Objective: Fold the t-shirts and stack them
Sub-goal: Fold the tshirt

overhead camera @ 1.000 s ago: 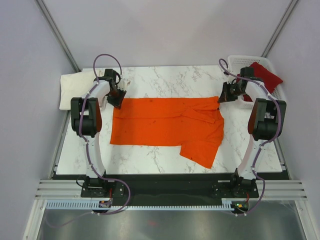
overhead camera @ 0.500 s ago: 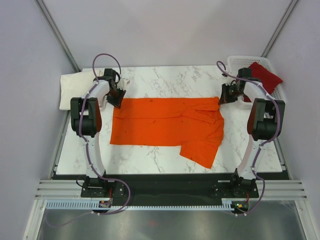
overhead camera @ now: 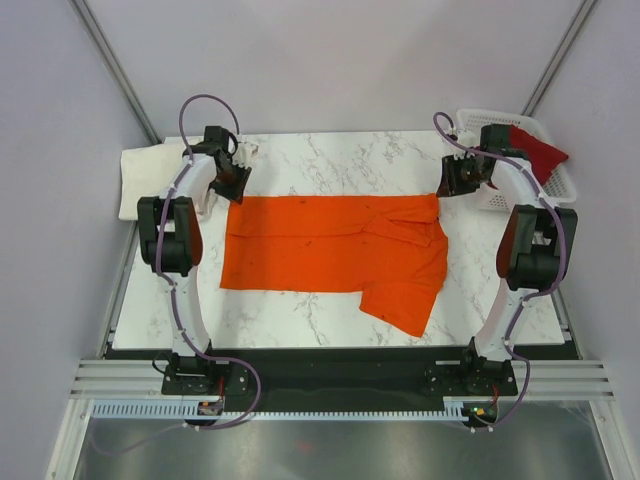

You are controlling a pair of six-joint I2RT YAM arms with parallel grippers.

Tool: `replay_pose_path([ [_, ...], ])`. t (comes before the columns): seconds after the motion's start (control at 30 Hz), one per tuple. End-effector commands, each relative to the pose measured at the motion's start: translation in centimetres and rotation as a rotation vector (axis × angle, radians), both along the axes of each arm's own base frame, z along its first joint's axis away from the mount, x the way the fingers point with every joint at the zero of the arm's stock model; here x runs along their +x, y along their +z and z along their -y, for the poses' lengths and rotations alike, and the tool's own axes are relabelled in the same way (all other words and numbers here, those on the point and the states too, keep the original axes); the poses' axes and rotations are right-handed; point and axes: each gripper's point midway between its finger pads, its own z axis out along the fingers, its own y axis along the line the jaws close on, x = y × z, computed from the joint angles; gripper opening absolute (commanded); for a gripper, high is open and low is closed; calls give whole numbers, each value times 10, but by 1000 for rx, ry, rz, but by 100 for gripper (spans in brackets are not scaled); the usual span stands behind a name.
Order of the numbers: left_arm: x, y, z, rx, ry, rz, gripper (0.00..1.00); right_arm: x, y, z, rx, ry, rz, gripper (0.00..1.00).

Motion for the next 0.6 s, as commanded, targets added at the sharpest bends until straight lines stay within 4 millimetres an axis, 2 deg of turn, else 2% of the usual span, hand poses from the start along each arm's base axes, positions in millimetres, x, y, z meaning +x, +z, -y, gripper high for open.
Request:
replay_pose_path([
  [0.0, 20, 50, 5, -40, 12, 134, 34, 24, 54, -8, -14, 55, 175, 41],
  [0.07, 18, 42, 7, -43, 18, 113, 34, 25, 50, -19, 29, 74, 159, 41],
  [0.2, 14, 31, 9, -34, 7, 86, 34, 25, 28, -45, 46, 137, 107, 39],
  [0.27, 16, 27, 9, -25, -1, 82, 33, 26, 22, -50, 33, 155, 96, 39],
  [0.3, 16, 20, 7, -18, 2, 69, 33, 28, 12, -52, 32, 155, 78, 39],
  [0.37, 19, 18, 7, -18, 1, 71, 33, 32, 4, -50, 24, 146, 64, 39],
  [0.4, 20, 16, 7, -18, 2, 67, 33, 32, -7, -49, 19, 140, 42, 39],
  [0.57, 20, 12, 9, -29, 8, 57, 33, 29, -29, -49, 8, 143, -10, 37],
])
